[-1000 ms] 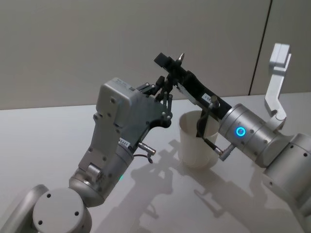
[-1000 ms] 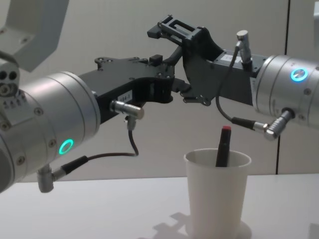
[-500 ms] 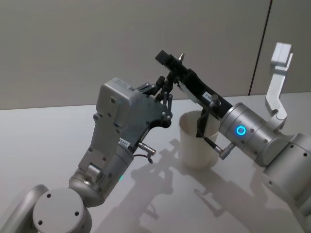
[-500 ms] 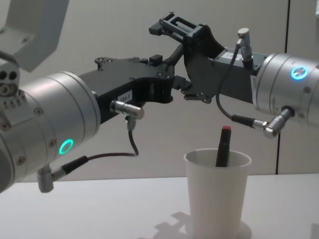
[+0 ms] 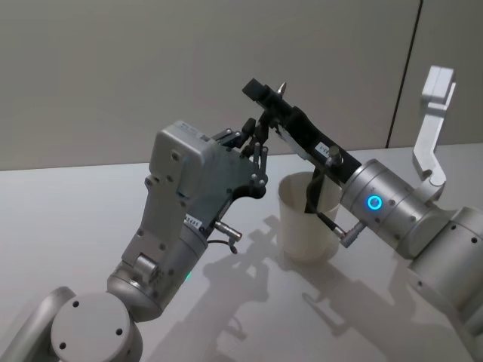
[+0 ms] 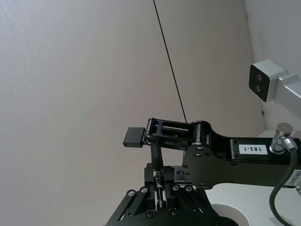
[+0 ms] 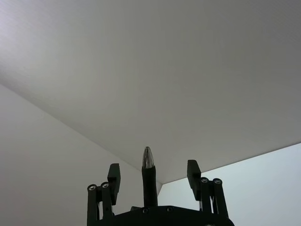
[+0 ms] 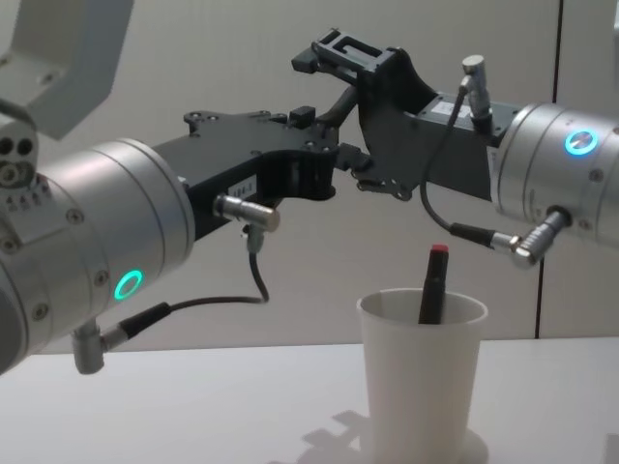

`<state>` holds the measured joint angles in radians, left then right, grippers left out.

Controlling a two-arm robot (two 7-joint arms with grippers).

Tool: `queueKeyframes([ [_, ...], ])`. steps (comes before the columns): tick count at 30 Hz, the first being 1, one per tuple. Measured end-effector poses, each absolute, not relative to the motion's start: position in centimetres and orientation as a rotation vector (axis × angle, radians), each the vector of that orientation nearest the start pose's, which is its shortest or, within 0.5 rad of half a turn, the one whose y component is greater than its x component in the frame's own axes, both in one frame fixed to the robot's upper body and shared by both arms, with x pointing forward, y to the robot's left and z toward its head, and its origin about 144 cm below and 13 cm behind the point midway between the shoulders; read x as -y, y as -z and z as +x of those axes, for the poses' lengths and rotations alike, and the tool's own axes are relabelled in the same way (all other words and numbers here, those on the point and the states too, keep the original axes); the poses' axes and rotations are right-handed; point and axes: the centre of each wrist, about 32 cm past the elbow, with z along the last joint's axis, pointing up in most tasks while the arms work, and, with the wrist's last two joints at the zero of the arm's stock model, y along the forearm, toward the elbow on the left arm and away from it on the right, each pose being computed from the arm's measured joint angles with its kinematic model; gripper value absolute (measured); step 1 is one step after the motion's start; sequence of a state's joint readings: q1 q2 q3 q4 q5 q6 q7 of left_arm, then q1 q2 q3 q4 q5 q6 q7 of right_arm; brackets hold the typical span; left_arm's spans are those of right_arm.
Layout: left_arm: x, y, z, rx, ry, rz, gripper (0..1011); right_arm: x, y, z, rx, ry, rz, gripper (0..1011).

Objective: Place the pen into the pen holder.

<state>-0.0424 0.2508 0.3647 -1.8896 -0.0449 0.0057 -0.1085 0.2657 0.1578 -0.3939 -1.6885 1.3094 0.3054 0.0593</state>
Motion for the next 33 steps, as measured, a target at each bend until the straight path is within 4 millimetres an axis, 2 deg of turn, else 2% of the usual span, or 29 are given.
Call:
queueKeyframes([
  [7,-16.74,-123.34,43.48,0.335,-1.047,-0.086,118,14.16,-125.08,49.49,-0.847,0.679,0.576,748],
  [9,-16.74,-123.34,43.48,0.335,-1.047,-0.086,117,14.16,-125.08,49.49,-0.847,0.679,0.576,654],
  [12,-16.74,-123.34,43.48,0.335,-1.047,-0.086,117,14.16,-125.08,49.49,-0.847,0.679,0.576,597],
  [13,-16.74,-123.34,43.48,0.335,-1.047,-0.086,117,14.16,-125.09,49.49,-0.847,0.679,0.576,527],
  [16,-16.74,-123.34,43.48,0.335,-1.047,-0.086,117,14.16,-125.09,49.49,-0.846,0.679,0.576,464],
  [26,-16.74,-123.34,43.48,0.335,-1.047,-0.086,116,14.16,-125.09,49.49,-0.846,0.679,0.577,133],
  [33,-16.74,-123.34,43.48,0.335,-1.047,-0.086,112,14.17,-125.08,49.49,-0.846,0.68,0.577,123],
])
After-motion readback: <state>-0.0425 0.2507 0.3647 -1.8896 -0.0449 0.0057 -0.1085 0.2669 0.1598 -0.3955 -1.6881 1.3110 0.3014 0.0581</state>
